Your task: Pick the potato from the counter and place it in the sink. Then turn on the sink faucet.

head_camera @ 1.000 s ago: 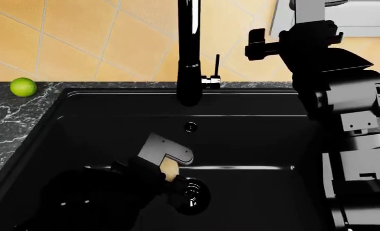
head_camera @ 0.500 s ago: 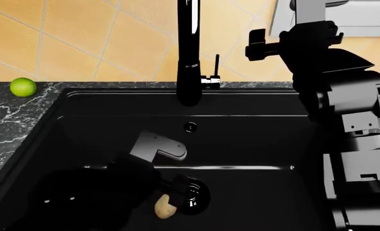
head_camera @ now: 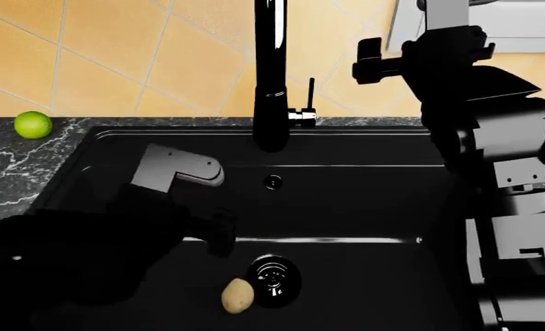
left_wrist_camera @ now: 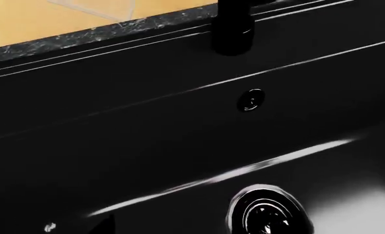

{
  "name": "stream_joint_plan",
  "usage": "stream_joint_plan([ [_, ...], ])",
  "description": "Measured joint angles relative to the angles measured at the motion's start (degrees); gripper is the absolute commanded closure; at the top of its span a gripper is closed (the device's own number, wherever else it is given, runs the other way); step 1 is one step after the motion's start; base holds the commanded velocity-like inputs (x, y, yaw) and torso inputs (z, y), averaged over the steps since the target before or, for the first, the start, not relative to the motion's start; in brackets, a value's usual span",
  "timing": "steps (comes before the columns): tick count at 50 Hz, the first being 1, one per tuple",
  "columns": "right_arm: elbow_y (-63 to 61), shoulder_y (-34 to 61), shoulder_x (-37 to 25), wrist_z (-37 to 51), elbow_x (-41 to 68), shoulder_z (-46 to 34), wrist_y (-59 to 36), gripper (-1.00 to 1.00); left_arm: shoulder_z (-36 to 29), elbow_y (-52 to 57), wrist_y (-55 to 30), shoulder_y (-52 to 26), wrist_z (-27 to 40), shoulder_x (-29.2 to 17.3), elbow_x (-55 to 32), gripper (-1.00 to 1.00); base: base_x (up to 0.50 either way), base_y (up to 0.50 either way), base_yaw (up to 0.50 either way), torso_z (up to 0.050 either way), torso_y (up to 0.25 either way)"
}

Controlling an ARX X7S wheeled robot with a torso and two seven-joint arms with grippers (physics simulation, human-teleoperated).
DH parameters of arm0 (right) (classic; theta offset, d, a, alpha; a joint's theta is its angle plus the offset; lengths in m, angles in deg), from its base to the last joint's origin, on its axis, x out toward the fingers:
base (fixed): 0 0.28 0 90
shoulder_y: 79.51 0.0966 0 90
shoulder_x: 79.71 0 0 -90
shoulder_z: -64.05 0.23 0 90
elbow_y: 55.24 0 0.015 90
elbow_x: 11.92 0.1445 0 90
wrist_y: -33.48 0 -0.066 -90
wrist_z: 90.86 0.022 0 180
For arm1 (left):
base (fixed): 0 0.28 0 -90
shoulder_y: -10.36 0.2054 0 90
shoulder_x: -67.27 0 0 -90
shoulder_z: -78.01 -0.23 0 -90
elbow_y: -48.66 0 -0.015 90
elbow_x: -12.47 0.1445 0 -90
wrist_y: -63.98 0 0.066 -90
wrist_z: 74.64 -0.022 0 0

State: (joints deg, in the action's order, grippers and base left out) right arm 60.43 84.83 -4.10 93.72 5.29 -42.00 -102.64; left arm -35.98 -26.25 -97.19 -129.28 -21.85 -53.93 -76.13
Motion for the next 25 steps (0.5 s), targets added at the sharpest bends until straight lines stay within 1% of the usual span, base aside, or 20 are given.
stream_joint_plan([
  [14, -0.5, 0.2, -0.3, 0.1, 0.3, 0.0, -0.4, -1.00, 4.0, -0.7, -0.4, -6.6, 3.1, -3.6, -5.6, -1.00, 0.00, 0.00, 0.00, 0.000, 0.000],
  [25, -0.9, 0.3, -0.5, 0.3, 0.5, -0.1, -0.7, -1.00, 5.9, -4.6, -0.2, -12.9, 1.6, -5.9, -4.8, -1.00, 0.00, 0.00, 0.00, 0.000, 0.000],
])
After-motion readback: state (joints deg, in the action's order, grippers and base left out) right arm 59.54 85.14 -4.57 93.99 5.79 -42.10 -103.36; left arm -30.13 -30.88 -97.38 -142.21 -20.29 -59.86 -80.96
